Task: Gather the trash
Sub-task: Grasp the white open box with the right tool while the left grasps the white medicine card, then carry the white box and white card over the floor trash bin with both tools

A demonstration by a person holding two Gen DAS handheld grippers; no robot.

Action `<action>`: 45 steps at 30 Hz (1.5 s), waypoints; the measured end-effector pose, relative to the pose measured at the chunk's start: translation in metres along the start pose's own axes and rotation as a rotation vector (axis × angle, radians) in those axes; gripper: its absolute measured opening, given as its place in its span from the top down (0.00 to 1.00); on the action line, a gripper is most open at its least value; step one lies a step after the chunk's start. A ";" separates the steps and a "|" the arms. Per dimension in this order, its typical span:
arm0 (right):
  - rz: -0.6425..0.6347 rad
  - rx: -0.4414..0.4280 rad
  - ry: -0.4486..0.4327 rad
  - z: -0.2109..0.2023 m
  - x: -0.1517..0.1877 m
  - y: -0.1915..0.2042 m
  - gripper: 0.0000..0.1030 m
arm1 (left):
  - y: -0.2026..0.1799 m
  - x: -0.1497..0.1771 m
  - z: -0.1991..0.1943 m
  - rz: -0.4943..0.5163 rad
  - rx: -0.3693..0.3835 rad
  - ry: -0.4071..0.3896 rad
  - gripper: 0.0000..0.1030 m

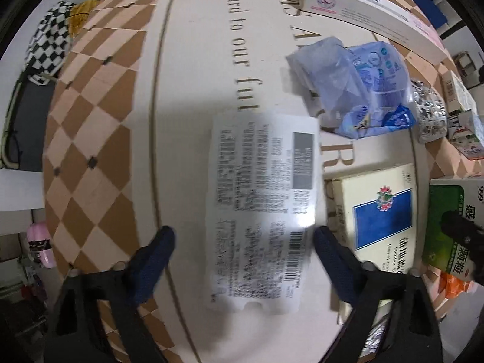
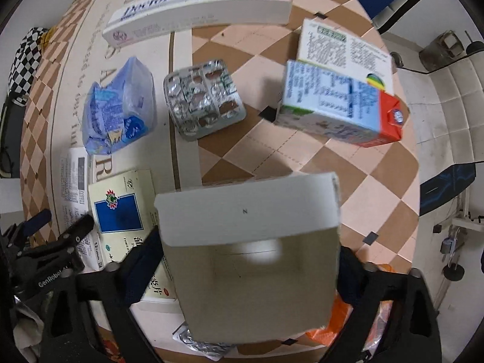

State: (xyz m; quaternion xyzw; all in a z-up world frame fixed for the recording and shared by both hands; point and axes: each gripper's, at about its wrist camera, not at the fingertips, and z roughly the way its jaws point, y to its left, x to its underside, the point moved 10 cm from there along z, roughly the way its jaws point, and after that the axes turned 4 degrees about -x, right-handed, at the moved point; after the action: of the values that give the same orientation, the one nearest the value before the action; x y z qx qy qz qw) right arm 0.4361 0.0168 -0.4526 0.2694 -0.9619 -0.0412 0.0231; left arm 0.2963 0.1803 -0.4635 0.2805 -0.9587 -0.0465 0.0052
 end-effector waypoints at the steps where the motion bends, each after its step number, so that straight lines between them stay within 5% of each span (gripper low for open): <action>1: -0.004 0.007 0.002 0.002 0.000 0.000 0.13 | -0.002 0.000 0.001 0.003 0.011 0.005 0.27; 4: -0.008 0.026 0.007 0.006 0.000 -0.003 0.23 | -0.003 -0.002 0.002 0.014 0.020 0.001 0.31; 21: 0.008 0.016 0.033 0.010 -0.002 -0.006 0.24 | -0.004 0.004 0.001 0.004 0.013 -0.034 0.32; 32: 0.005 0.006 -0.079 -0.027 0.007 0.012 0.25 | 0.007 0.030 -0.058 -0.044 -0.020 -0.160 0.32; 39: 0.017 -0.025 -0.163 -0.062 0.047 0.034 0.25 | 0.022 0.073 -0.106 -0.053 -0.011 -0.250 0.32; 45: 0.039 -0.064 -0.248 -0.111 0.131 0.029 0.25 | 0.038 0.134 -0.139 -0.043 0.041 -0.319 0.32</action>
State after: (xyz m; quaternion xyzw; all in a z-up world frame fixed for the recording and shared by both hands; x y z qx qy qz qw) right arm 0.3168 -0.0343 -0.3362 0.2424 -0.9606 -0.1043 -0.0868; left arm 0.1681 0.1279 -0.3235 0.2901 -0.9419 -0.0711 -0.1539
